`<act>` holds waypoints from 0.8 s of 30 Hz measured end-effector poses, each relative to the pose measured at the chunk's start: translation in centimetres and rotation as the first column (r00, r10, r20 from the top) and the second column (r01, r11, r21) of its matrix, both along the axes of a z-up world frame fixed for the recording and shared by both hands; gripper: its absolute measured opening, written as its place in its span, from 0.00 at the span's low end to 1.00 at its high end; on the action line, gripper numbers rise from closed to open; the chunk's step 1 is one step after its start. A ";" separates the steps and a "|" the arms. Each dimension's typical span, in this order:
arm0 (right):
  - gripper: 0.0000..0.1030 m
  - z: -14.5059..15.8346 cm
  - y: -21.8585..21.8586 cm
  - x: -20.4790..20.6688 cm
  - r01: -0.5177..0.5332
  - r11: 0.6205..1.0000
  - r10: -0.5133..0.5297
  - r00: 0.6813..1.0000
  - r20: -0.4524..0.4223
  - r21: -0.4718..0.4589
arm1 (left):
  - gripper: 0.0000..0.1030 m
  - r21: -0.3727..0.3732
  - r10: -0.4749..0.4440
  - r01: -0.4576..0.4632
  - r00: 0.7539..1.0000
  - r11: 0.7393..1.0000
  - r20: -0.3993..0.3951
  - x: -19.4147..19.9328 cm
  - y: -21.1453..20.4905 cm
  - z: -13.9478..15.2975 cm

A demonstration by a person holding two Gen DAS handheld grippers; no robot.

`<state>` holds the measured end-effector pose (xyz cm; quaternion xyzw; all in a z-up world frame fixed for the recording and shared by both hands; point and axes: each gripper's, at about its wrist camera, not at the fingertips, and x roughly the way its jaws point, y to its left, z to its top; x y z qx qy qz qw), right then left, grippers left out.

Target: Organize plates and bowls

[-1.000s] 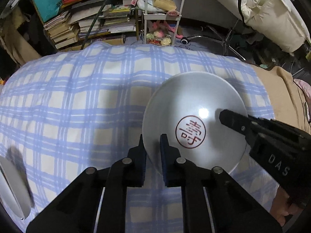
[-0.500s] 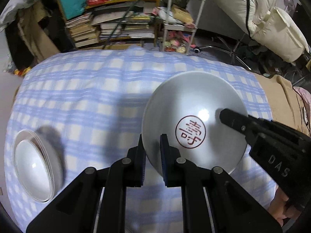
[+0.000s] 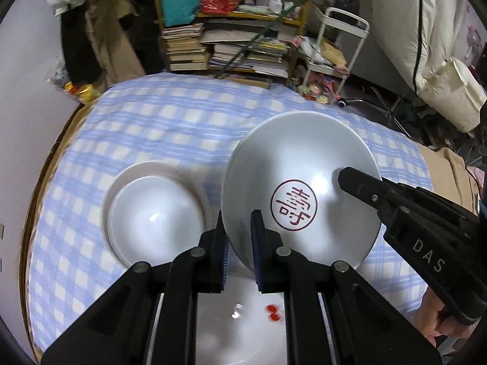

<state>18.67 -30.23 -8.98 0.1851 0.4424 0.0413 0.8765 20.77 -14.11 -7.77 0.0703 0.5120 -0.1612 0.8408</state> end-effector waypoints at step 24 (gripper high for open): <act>0.09 -2.3 10.8 3.2 -0.178 0.983 0.180 0.982 0.051 -0.038 | 0.13 -0.068 0.187 -0.186 0.982 0.980 0.004 0.5 11.2 -3.1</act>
